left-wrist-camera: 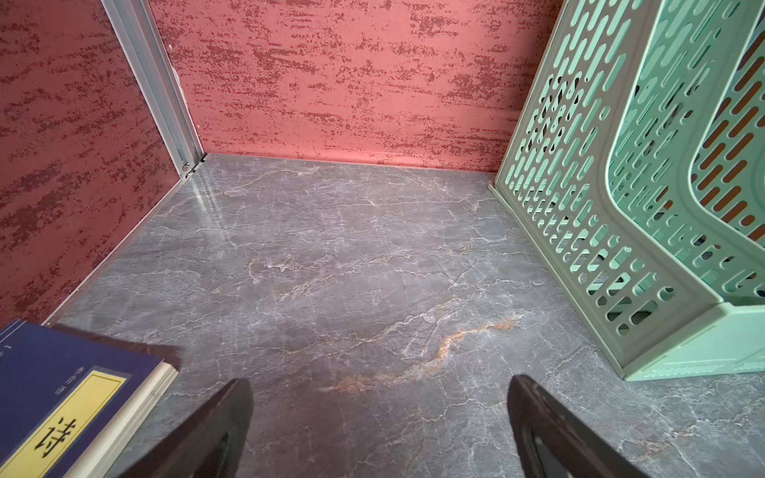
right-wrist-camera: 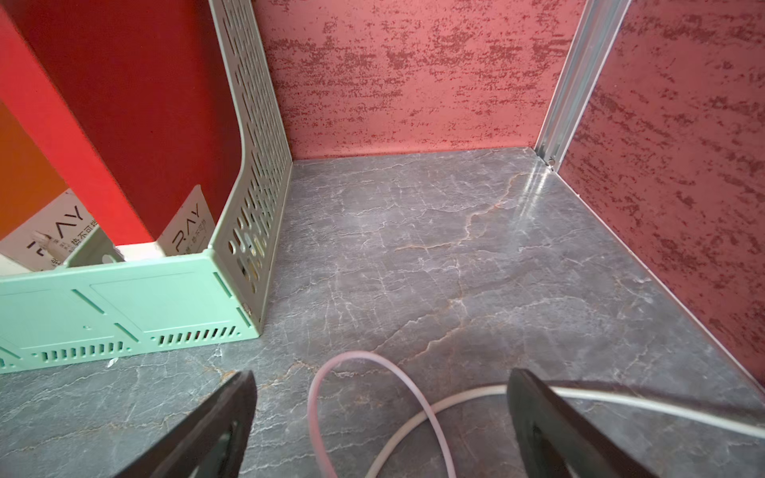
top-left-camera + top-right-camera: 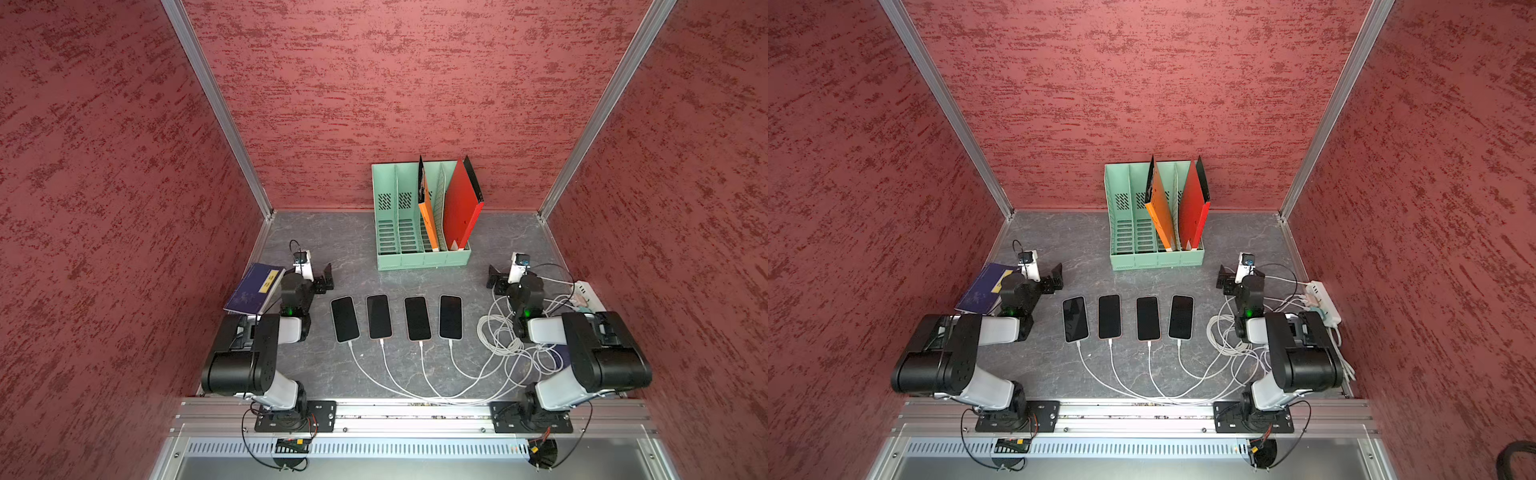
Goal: Unplug the charging cable from the phone
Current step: Pick up the phone at the center of the board.
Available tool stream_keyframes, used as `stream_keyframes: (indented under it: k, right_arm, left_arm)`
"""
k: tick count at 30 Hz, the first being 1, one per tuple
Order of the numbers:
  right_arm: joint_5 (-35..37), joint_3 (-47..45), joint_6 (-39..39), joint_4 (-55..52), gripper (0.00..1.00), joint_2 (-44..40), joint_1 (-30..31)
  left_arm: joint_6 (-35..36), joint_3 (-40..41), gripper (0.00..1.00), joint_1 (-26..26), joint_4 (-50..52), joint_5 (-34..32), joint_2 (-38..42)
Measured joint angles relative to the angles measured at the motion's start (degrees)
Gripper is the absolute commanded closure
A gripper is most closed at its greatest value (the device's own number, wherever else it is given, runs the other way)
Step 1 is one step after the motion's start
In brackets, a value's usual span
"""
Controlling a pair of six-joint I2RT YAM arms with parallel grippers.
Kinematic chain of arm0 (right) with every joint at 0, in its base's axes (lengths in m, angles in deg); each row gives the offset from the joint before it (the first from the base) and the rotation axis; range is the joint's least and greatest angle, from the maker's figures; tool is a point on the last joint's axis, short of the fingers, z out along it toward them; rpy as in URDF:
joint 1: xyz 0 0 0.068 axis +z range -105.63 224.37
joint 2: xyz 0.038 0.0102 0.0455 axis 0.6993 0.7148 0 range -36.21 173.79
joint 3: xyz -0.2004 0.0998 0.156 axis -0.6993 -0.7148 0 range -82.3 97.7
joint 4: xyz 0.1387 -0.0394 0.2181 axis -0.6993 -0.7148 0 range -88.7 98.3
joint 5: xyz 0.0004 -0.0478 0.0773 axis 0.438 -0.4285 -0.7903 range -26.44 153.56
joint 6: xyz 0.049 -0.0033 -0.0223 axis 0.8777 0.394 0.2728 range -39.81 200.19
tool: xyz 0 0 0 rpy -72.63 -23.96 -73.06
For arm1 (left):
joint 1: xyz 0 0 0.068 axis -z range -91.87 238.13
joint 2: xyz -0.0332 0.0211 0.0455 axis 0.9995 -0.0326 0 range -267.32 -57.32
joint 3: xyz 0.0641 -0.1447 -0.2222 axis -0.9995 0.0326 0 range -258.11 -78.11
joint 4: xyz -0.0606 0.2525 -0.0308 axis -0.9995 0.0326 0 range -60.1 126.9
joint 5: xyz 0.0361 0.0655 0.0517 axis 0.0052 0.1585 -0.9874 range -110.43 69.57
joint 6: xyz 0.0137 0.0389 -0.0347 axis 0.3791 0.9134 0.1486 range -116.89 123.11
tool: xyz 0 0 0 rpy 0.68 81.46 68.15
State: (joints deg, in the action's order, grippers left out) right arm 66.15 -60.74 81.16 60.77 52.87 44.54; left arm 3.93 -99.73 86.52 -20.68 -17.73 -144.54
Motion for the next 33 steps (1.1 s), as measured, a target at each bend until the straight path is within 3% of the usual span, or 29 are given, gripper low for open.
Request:
stream_keyframes:
  k: [17,20,22,25,28,30,33]
  right_arm:
    - [0.24,0.09,-0.13,-0.57,0.01,-0.17,0.04]
    - [2.45,3.50,0.31,-13.16,0.01,-5.68,0.15]
    - [4.90,11.34,2.62,-26.82,0.01,-11.91,0.42]
    - [5.73,25.92,9.33,-42.10,0.02,-19.12,0.44]
    - [6.23,30.86,19.98,-47.95,0.01,-25.83,0.42]
    - [6.19,33.94,26.01,-56.24,0.01,-25.49,1.40]
    - [11.93,42.47,33.53,-71.63,0.01,-15.69,8.85]
  left_arm:
    - [-0.02,0.00,0.00,-0.15,0.13,0.20,0.00]
    - [-0.50,-1.60,0.00,0.63,7.30,-3.34,2.47]
    - [-0.81,-5.40,0.00,2.01,16.26,-7.63,6.49]
    - [-3.63,-15.08,0.00,5.16,29.42,-12.70,13.35]
    - [-9.94,-23.41,0.00,8.61,40.17,-13.77,19.87]
    - [-14.29,-25.94,0.00,13.86,45.90,-14.86,24.72]
    - [-18.73,-25.97,0.00,26.95,53.27,-17.46,29.75]
